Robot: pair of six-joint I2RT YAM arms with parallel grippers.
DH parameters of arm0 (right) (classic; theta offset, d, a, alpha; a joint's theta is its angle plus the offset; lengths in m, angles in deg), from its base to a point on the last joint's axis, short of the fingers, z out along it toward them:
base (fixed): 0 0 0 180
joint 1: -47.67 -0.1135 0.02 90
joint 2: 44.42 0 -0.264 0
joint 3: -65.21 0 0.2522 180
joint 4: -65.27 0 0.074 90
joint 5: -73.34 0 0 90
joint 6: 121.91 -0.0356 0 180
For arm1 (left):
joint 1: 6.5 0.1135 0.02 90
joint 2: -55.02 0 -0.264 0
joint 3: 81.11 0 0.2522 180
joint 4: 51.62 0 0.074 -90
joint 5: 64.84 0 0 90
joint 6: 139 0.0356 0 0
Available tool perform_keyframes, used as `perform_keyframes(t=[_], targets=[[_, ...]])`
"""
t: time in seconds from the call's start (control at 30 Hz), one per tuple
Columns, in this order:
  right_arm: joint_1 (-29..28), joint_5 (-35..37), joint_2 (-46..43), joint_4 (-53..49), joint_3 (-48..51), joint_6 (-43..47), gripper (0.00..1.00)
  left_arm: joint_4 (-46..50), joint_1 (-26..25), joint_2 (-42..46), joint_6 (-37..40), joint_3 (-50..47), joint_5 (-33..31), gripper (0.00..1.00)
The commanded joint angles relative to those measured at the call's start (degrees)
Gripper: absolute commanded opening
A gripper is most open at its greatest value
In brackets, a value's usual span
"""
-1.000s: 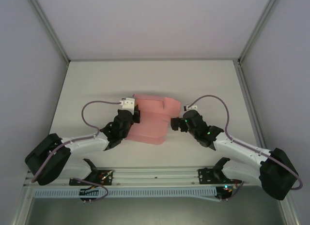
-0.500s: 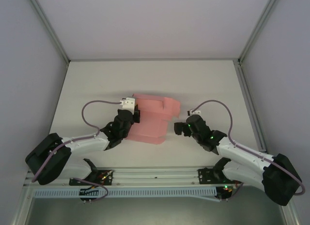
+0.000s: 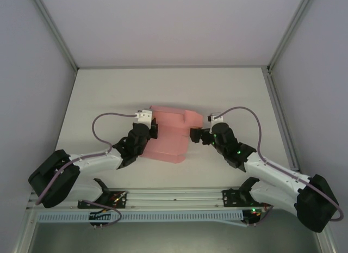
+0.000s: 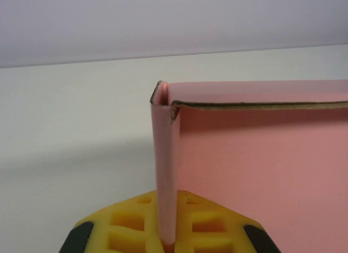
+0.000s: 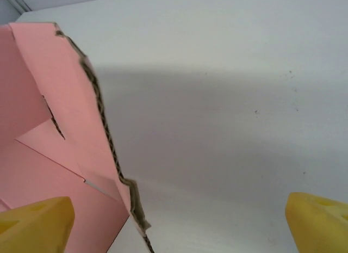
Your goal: Assemble paper box
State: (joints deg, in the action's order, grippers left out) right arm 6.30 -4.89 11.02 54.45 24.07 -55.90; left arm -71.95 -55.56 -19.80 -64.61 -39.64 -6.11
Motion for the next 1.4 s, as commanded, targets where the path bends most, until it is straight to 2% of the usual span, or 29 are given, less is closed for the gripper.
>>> perform_keyframes(t=[0.0,0.1,0.27,0.4,0.7,0.83,1.03,1.2,1.3,1.37], targets=[[1.16,-0.25,-2.79,-4.87,1.51,0.15,1.00,0.25,1.11,2.44,-3.51,0.73,1.00,0.00],[1.83,-2.55,-4.39,-5.13,5.38,-1.61,1.00,0.51,1.48,3.61,-4.01,0.86,2.76,0.00],[2.19,-5.89,-3.58,1.94,9.06,-2.16,1.00,-0.08,1.67,4.42,-3.17,0.47,4.61,0.00],[2.28,-6.76,-0.03,4.41,4.83,1.13,1.00,-2.07,1.60,3.85,-2.08,-0.54,6.61,0.00],[2.34,-5.87,5.74,-3.36,-7.67,6.89,1.00,-4.72,1.60,1.89,0.82,-2.22,6.24,0.00],[2.30,-6.92,5.68,-5.71,-8.63,6.14,1.00,-4.16,1.56,0.59,1.95,-1.76,4.49,0.00],[2.24,-6.38,6.15,-6.28,-8.28,6.25,1.00,-5.28,1.56,0.31,2.08,-1.72,5.40,0.00],[2.25,-4.26,6.76,-7.10,-8.05,6.17,1.00,-4.50,1.57,-0.03,1.09,-1.42,4.45,0.00],[2.30,-6.23,7.78,-3.73,-6.87,5.41,1.00,-4.59,1.57,-0.20,0.48,-1.16,5.25,0.00],[2.24,-9.26,9.53,2.03,-5.65,4.64,1.00,-4.51,1.59,-0.53,0.55,-0.76,6.20,0.00]])
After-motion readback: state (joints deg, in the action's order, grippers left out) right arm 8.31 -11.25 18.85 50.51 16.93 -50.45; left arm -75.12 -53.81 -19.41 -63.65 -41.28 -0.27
